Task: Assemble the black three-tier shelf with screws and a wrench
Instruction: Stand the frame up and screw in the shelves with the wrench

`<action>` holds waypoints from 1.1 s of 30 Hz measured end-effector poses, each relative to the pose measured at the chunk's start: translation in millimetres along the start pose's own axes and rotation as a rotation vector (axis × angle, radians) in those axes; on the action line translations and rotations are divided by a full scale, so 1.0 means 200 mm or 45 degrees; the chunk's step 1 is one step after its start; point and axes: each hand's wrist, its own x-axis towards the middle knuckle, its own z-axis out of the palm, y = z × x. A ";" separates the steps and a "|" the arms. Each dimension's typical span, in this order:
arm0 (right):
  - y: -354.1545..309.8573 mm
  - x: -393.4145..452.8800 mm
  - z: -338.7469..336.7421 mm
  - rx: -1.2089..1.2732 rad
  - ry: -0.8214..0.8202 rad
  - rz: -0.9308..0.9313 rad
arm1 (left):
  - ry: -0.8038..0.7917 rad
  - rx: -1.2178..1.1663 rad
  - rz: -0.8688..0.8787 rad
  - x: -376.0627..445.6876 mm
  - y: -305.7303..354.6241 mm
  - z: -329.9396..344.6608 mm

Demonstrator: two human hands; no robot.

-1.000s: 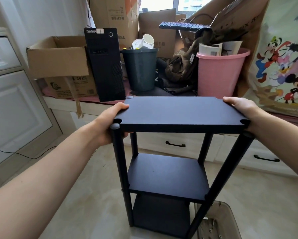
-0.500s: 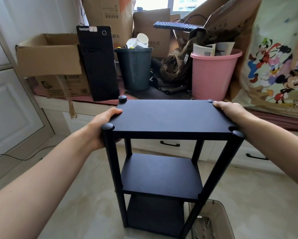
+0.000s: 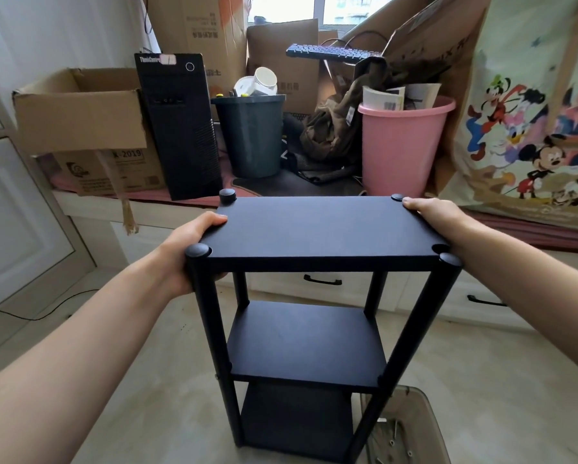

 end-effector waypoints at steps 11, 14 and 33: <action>-0.01 0.02 -0.01 -0.061 -0.035 0.017 | 0.003 0.061 0.043 -0.01 0.02 0.01; -0.01 0.04 -0.01 -0.080 -0.038 0.013 | 0.019 0.067 0.057 0.01 0.02 0.01; 0.00 0.02 0.02 -0.194 -0.039 0.012 | 0.009 0.131 -0.019 -0.02 0.02 0.00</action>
